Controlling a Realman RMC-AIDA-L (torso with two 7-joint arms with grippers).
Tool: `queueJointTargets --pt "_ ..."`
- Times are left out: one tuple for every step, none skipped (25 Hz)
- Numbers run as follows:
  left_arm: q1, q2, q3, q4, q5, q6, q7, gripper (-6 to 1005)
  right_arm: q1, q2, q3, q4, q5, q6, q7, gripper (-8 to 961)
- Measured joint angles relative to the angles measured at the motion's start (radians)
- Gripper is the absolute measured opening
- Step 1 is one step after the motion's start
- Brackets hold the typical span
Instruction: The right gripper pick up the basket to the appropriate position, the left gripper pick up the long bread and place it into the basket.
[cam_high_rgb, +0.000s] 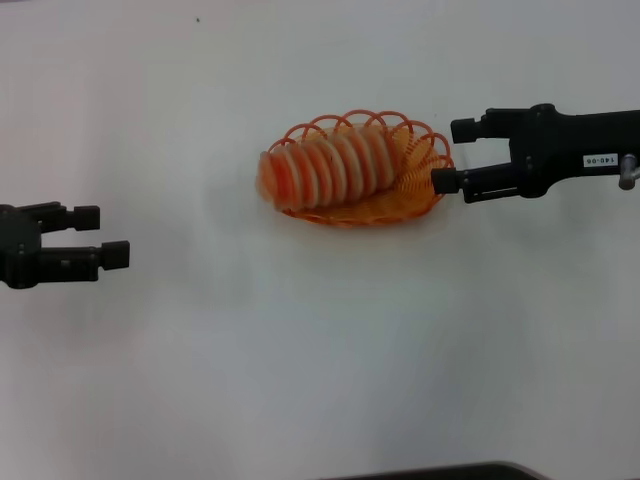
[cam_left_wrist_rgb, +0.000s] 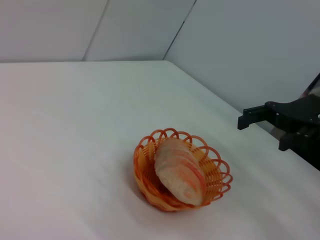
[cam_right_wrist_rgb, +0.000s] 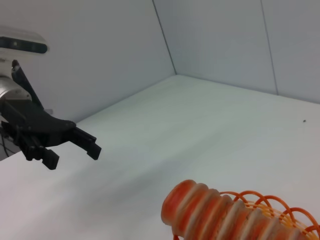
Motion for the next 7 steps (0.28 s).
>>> queueJointTargets --pt "-0.003 -0.001 0.0 0.0 0.0 -0.001 0.0 908 0.0 0.0 -0.001 0.0 0.0 0.0 0.0 915" --pt "-0.006 -0.001 -0.001 0.0 0.0 -0.001 0.0 908 0.0 0.0 -0.001 0.0 0.0 0.0 0.0 915" --pt "-0.009 -0.001 -0.002 0.0 0.0 -0.001 -0.001 908 0.0 0.0 -0.001 0.001 0.0 0.0 0.0 915" --pt "-0.009 -0.001 -0.002 0.0 0.0 -0.001 -0.001 907 0.0 0.0 -0.001 0.002 0.0 0.0 0.0 915" --pt "-0.012 -0.001 -0.003 0.0 0.0 -0.001 -0.002 907 0.0 0.0 -0.001 0.003 0.0 0.0 -0.001 915" --pt "-0.012 -0.001 -0.003 0.0 0.0 -0.001 -0.002 907 0.0 0.0 -0.001 0.003 0.0 0.0 -0.002 915" --pt "-0.018 0.0 -0.003 0.002 0.001 -0.002 -0.007 907 0.0 0.0 -0.001 0.004 0.0 0.0 -0.002 915"
